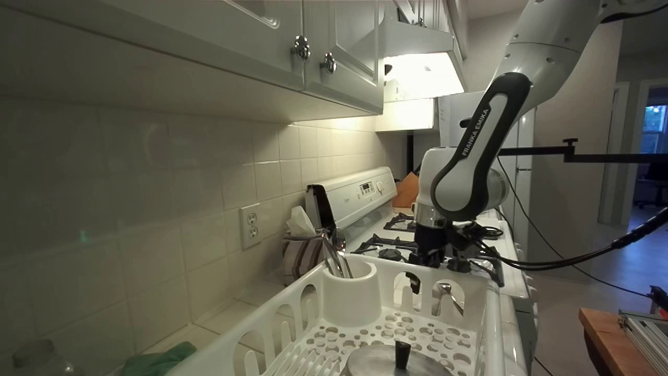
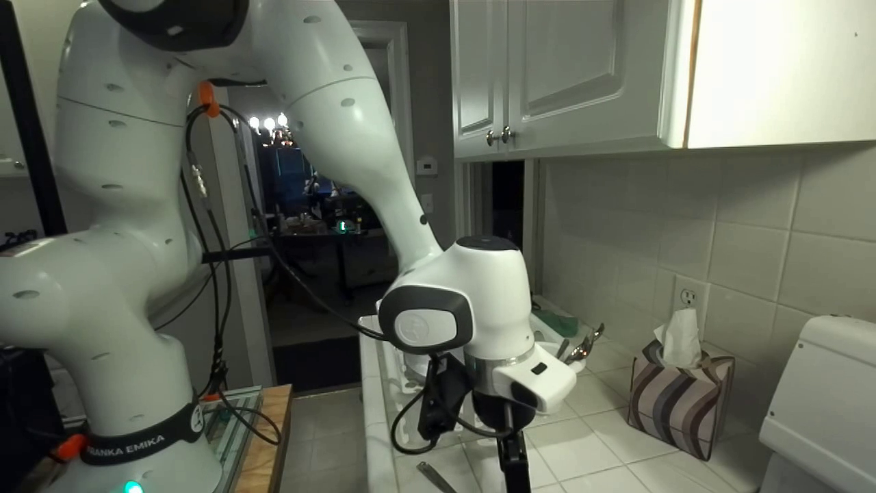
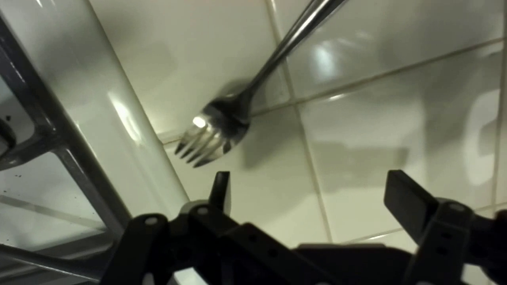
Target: Put the fork in the dish rack
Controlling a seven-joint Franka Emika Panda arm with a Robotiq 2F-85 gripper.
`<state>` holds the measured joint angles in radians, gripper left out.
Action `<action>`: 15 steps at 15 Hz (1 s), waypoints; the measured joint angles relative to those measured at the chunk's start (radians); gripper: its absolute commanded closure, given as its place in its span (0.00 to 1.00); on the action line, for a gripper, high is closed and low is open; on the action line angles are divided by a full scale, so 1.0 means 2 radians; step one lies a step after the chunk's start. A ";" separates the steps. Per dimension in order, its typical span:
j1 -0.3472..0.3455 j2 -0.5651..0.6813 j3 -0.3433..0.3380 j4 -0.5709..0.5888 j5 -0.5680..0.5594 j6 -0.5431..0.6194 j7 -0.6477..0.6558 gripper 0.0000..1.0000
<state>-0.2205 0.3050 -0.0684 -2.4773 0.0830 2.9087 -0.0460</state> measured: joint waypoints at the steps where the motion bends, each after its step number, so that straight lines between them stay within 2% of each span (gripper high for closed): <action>1: 0.004 0.000 0.000 0.000 0.000 0.000 0.000 0.00; 4: 0.017 0.000 -0.009 0.000 -0.002 0.000 0.001 0.00; 8: 0.033 -0.007 -0.043 -0.004 -0.007 -0.018 0.017 0.00; 11: 0.036 -0.024 -0.060 -0.013 -0.007 -0.049 0.049 0.00; 15: 0.042 -0.055 -0.078 -0.040 -0.009 -0.055 0.110 0.00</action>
<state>-0.1356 0.1954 -0.2251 -2.5582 0.0650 2.7992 0.1738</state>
